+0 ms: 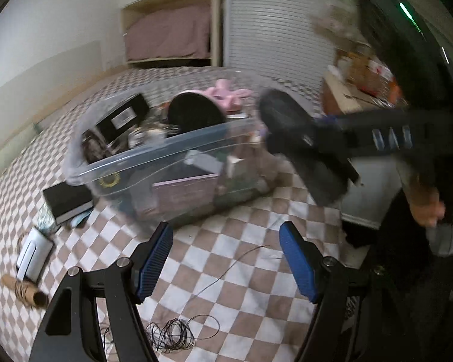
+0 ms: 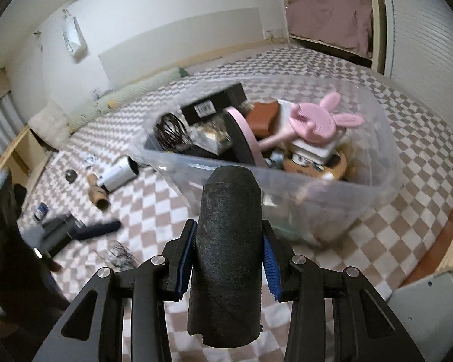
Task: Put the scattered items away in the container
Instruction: 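Raise the black cylinder with the right tool over the clear bin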
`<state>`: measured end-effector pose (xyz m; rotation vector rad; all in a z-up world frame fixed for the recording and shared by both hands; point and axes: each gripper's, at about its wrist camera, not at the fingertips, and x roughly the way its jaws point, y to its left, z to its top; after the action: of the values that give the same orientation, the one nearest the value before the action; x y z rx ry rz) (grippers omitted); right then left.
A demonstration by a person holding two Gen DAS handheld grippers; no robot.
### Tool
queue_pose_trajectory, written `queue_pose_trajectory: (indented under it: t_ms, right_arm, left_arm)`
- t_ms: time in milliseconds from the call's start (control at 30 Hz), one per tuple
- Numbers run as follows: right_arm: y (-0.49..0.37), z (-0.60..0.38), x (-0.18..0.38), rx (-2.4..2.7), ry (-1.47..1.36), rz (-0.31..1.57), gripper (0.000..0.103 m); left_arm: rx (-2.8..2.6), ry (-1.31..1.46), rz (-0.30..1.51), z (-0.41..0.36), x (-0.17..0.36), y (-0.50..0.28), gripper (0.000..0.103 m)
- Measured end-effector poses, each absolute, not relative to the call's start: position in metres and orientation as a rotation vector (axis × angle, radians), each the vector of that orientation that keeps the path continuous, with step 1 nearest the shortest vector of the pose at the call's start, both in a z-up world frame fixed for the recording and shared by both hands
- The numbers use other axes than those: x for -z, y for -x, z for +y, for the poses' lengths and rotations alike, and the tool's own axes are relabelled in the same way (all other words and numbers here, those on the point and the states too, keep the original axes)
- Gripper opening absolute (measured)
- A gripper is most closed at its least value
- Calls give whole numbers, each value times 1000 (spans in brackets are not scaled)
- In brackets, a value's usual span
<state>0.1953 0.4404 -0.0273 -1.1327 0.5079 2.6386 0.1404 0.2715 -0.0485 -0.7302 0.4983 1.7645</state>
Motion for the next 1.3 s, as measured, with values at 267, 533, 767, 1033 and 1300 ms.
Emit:
queue_pose_trajectory:
  t_ms: [267, 533, 767, 1033, 1300]
  right_arm:
    - [-188, 417, 16, -2710, 1131, 565, 41]
    - [-194, 421, 11, -2709, 1089, 635, 41]
    - [-192, 438, 5, -2668, 1021, 619, 41]
    - [-187, 471, -17, -2626, 908, 625, 41]
    - [-159, 489, -32, -2654, 882, 688, 41]
  left_arm:
    - [-1755, 681, 535, 289, 60, -152, 72]
    - [-1740, 803, 454, 288, 68, -127, 2]
    - [-1762, 790, 453, 286, 68, -125, 2]
    - [-1799, 858, 453, 282, 79, -111, 2]
    - [-1785, 847, 481, 287, 80, -117, 2]
